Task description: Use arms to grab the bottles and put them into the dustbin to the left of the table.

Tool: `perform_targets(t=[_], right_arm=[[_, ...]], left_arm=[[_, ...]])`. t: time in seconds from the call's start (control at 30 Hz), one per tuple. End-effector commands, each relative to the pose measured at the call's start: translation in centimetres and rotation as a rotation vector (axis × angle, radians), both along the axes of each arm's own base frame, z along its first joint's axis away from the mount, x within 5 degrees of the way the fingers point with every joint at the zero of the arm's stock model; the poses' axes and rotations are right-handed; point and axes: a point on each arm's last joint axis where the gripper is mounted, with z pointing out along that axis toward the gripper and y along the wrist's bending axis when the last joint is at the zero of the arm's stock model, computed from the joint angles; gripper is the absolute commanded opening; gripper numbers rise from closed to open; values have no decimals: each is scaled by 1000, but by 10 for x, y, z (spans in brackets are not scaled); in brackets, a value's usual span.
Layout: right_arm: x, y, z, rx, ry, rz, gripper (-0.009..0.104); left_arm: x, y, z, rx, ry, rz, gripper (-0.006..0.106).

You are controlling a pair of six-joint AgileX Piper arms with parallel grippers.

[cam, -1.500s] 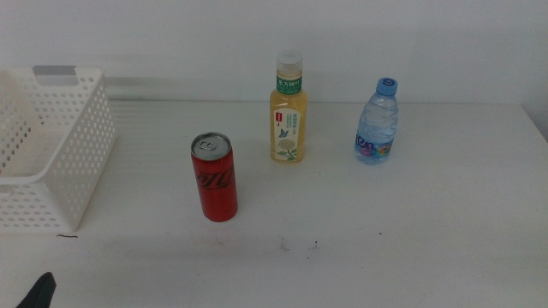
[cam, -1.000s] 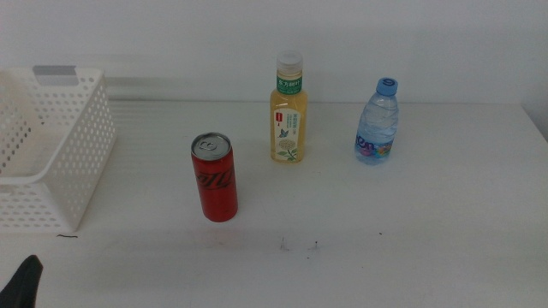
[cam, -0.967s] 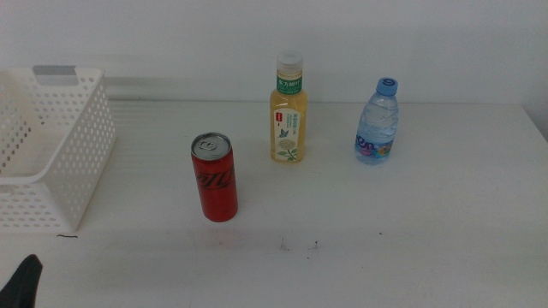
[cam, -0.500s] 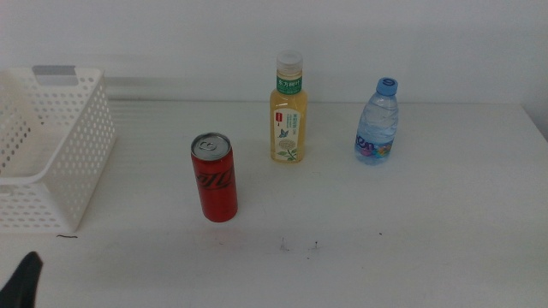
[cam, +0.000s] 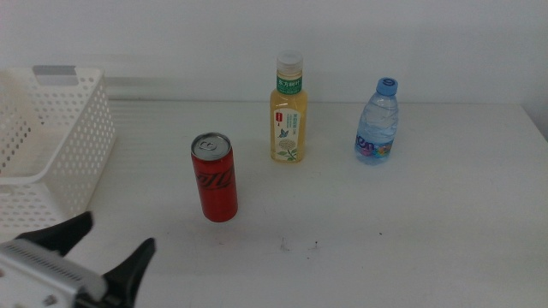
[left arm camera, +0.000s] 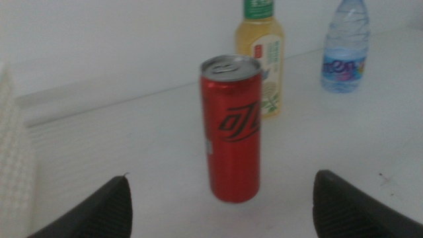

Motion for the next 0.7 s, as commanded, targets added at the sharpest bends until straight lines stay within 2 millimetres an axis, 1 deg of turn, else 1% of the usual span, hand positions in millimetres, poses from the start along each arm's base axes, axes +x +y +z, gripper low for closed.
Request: perform_targets(t=[0.0, 0.23, 0.53, 0.67], right_arm=[[0, 0, 0, -13, -8, -7, 87], [0, 0, 0, -13, -8, -7, 87], [0, 0, 0, -13, -8, -7, 87], [0, 0, 0, -13, -8, -7, 87]], left_arm=[[9, -8, 0, -30, -42, -18, 94], [26, -17, -14, -30, -53, -18, 94], [36, -23, -25, -67, -78, -25, 94], [39, -25, -39, -37, 2, -30, 94]])
